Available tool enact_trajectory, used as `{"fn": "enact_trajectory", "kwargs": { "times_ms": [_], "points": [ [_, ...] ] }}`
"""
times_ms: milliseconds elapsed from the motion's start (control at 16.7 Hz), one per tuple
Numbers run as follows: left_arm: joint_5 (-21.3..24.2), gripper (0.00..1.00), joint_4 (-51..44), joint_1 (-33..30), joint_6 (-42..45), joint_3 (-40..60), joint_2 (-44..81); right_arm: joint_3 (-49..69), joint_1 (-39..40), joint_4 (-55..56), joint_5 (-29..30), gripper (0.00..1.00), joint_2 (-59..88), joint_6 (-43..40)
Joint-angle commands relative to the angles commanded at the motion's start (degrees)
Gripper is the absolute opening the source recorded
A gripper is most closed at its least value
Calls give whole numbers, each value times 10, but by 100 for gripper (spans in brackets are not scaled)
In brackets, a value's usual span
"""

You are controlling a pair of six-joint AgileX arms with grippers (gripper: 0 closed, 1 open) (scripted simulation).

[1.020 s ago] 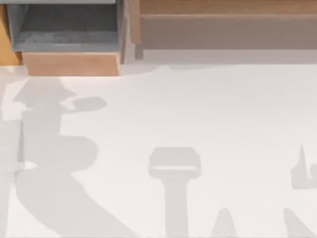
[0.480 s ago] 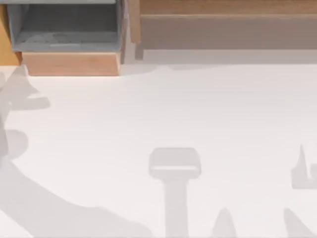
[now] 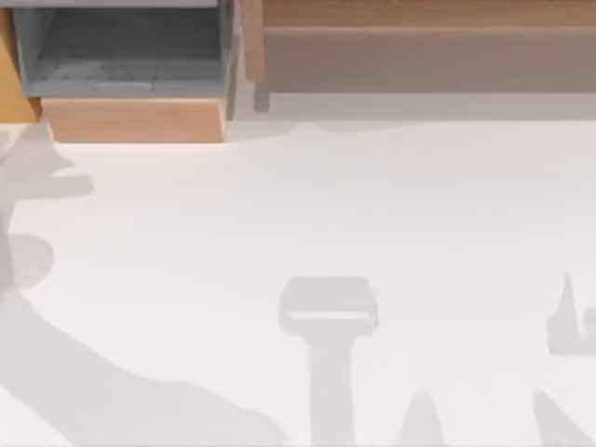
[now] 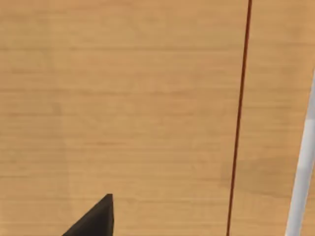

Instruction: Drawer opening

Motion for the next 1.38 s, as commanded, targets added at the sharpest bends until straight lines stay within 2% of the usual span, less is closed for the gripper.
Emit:
{"fn": "enact_trajectory", "kwargs": {
  "times_ms": [420, 1200, 1380],
  "points": [
    [-7, 100, -19, -7, 0, 37, 17, 0, 0, 0, 0, 100, 0, 0],
    [-7, 2, -19, -7, 0, 37, 17, 0, 0, 0, 0, 100, 0, 0],
    [-7, 0, -19, -7, 0, 37, 17, 0, 0, 0, 0, 100, 0, 0]
  ]
}}
